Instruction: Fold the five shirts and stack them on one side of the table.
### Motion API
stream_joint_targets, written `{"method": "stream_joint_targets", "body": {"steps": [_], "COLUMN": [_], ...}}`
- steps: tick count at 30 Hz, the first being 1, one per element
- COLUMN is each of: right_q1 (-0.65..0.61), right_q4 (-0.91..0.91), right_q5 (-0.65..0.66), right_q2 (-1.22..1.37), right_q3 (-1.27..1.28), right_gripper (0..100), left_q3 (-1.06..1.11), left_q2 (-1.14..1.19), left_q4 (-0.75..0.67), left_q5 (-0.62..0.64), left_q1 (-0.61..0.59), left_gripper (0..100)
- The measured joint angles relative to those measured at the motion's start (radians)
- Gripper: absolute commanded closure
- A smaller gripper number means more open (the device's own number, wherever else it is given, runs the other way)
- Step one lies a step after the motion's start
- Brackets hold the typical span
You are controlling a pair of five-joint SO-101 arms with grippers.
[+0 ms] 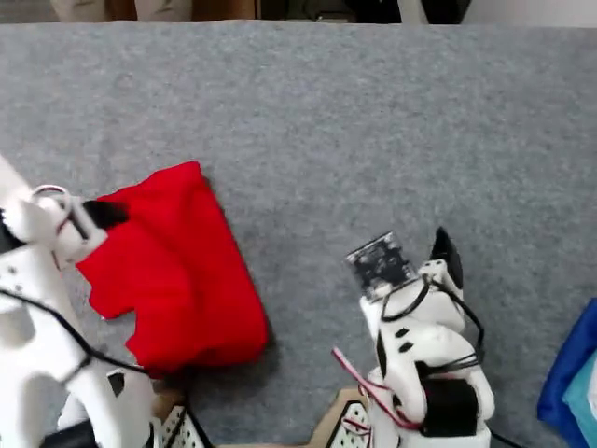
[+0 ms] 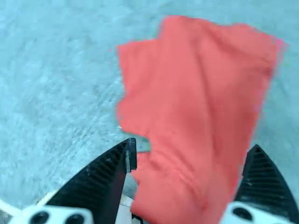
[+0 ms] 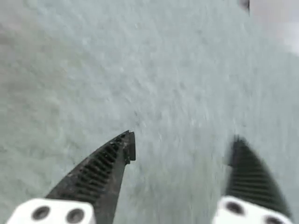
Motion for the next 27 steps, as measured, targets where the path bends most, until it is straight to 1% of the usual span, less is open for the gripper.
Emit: {"method": "stream_joint_targets", "body": {"steps": [3,5,8,11,13,15,18,19,20,23,27], "right_q1": [-0.091,-0.133,-0.183,-0.239,-0.285,-0.338,-0.404,-0.428,-0.448,-0.502,-0.554], "right_q4": [-0.078,-0.132,-0.158,-0.155,-0.129,-0.103,-0.086,-0.084,-0.084,-0.084,-0.084], "right_q5": [-0.041,-0.083,-0.167,-0.261,-0.327,-0.384,-0.446,-0.460,-0.473,-0.512,-0.569], "right_q2": [0.020,0.106,0.313,0.574,0.744,0.913,1.103,1.152,1.192,1.287,1.387], "right_q3": [-0.051,-0.109,-0.239,-0.423,-0.562,-0.706,-0.884,-0.931,-0.973,-1.062,-1.151], "right_gripper": [67.3,67.7,67.8,67.9,68.0,68.0,68.0,68.0,68.0,68.0,68.0], "left_q3": [0.000,0.000,-0.002,-0.002,0.000,-0.002,-0.003,-0.005,-0.006,-0.011,-0.035], "left_q2": [0.129,0.227,0.368,0.493,0.549,0.597,0.637,0.647,0.657,0.663,0.663], "left_q4": [-0.041,-0.069,-0.130,-0.215,-0.264,-0.307,-0.330,-0.336,-0.339,-0.334,-0.302], "left_q5": [0.002,0.002,0.002,0.002,0.002,0.002,0.000,0.002,-0.011,-0.068,-0.087], "left_q1": [-0.046,-0.051,-0.052,-0.052,-0.052,-0.054,-0.054,-0.054,-0.052,-0.025,0.008], "left_gripper": [64,64,68,73,78,85,98,99,97,98,98]}}
